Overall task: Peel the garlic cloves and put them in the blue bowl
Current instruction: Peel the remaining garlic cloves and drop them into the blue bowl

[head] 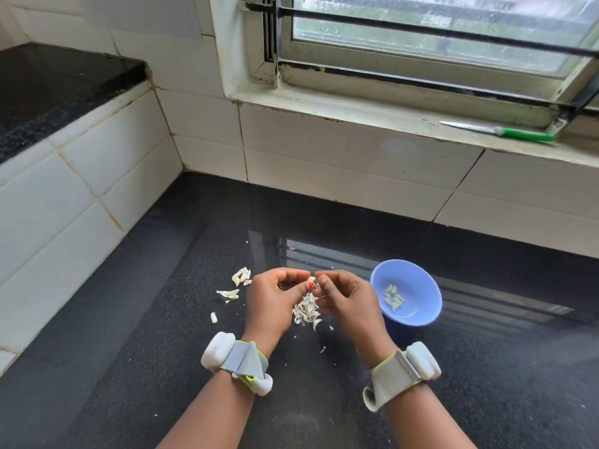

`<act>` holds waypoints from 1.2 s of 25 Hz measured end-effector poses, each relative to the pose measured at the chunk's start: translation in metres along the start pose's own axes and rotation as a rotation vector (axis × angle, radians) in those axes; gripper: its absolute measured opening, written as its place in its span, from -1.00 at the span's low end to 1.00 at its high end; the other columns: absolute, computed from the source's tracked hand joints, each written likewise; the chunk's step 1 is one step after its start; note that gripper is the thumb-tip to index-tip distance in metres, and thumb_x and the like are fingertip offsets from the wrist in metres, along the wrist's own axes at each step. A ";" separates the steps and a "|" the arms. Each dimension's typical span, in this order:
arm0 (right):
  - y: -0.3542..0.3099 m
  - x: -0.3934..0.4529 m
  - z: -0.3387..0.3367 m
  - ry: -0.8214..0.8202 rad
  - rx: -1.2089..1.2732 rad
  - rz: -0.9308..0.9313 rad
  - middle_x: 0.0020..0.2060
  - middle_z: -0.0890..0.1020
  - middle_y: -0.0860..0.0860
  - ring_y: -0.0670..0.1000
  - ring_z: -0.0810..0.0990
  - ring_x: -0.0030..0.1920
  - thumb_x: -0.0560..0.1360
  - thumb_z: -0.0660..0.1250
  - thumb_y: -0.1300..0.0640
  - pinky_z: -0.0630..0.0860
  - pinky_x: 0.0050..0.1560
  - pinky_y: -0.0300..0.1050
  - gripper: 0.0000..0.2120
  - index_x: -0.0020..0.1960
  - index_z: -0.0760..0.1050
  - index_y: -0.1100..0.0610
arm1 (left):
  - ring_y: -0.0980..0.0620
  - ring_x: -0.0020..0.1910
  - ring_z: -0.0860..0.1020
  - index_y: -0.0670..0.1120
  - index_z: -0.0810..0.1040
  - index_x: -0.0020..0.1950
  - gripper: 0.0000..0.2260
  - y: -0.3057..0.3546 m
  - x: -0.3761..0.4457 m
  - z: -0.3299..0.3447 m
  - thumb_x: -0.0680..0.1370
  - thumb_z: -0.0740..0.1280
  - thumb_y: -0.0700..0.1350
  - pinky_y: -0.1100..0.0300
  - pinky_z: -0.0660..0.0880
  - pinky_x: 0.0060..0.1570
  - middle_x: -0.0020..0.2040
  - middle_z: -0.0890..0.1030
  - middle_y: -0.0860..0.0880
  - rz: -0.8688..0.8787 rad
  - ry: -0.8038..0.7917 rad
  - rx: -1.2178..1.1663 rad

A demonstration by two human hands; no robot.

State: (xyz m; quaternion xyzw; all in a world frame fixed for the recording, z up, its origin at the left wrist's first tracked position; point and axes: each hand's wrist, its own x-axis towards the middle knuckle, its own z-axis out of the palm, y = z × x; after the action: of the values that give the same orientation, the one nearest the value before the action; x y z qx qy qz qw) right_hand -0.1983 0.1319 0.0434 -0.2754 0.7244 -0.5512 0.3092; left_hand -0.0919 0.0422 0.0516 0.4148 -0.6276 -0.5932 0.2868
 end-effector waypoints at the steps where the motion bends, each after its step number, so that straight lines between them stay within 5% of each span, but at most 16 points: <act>1: -0.001 0.001 0.000 -0.012 0.106 0.006 -0.26 0.71 0.01 -0.05 0.66 -0.23 0.54 0.38 0.17 0.64 -0.15 -0.11 -0.90 -0.02 0.66 0.04 | 0.19 -0.30 0.62 -0.07 0.68 -0.14 -0.88 0.000 0.000 -0.001 0.37 0.52 -0.23 0.26 0.55 -0.23 -0.26 0.69 0.03 0.039 -0.002 0.060; 5: -0.004 0.001 -0.001 -0.065 0.186 0.010 -0.24 0.72 0.07 -0.03 0.64 -0.22 0.50 0.41 0.24 0.63 -0.11 -0.13 -0.91 -0.07 0.68 0.11 | 0.20 -0.22 0.65 -0.02 0.71 -0.16 -0.88 0.004 -0.002 -0.001 0.36 0.53 -0.20 0.28 0.57 -0.14 -0.24 0.70 0.06 0.126 -0.029 0.157; 10: -0.005 -0.001 -0.003 -0.088 0.511 0.149 -0.24 0.69 0.09 -0.04 0.65 -0.22 0.51 0.33 0.28 0.62 -0.15 -0.19 -0.89 0.00 0.61 0.25 | 0.04 -0.22 0.66 -0.22 0.64 -0.05 -0.87 0.013 -0.004 0.000 0.43 0.41 -0.35 0.28 0.59 -0.22 -0.21 0.69 -0.12 -0.159 -0.021 -0.360; 13: -0.008 -0.001 -0.004 -0.080 0.593 0.184 -0.25 0.70 0.06 -0.07 0.66 -0.23 0.52 0.30 0.28 0.61 -0.18 -0.22 -0.88 -0.01 0.59 0.24 | 0.06 -0.27 0.66 -0.21 0.60 -0.02 -0.88 0.013 -0.003 0.000 0.52 0.29 -0.35 0.28 0.60 -0.26 -0.22 0.67 -0.11 -0.202 0.006 -0.444; 16: -0.010 -0.002 -0.005 -0.076 0.607 0.196 -0.24 0.70 0.05 -0.08 0.67 -0.23 0.54 0.27 0.29 0.61 -0.17 -0.23 -0.88 -0.01 0.59 0.23 | 0.06 -0.25 0.65 -0.15 0.59 0.00 -0.85 0.012 -0.004 0.000 0.59 0.23 -0.27 0.27 0.60 -0.24 -0.19 0.66 -0.10 -0.175 -0.006 -0.365; 20: -0.009 -0.002 -0.005 -0.082 0.601 0.164 -0.24 0.70 0.07 -0.05 0.67 -0.22 0.42 0.35 0.19 0.61 -0.17 -0.22 -0.83 -0.02 0.60 0.23 | 0.01 -0.23 0.65 -0.14 0.65 -0.09 -0.91 0.013 -0.007 0.004 0.50 0.39 -0.14 0.25 0.58 -0.25 -0.23 0.68 -0.09 -0.135 -0.096 -0.205; 30: -0.014 0.000 -0.005 -0.046 0.574 0.149 -0.23 0.70 0.11 -0.05 0.65 -0.24 0.49 0.37 0.23 0.61 -0.18 -0.21 -0.89 -0.07 0.65 0.25 | -0.06 -0.23 0.66 -0.05 0.66 -0.14 -0.91 0.007 -0.001 0.003 0.51 0.37 -0.18 0.02 0.62 -0.17 -0.28 0.69 -0.03 0.028 -0.023 0.096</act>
State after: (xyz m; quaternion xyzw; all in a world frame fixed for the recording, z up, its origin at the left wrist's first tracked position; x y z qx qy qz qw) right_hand -0.2012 0.1321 0.0576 -0.1353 0.5500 -0.7028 0.4304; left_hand -0.0947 0.0443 0.0583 0.4126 -0.6643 -0.5630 0.2675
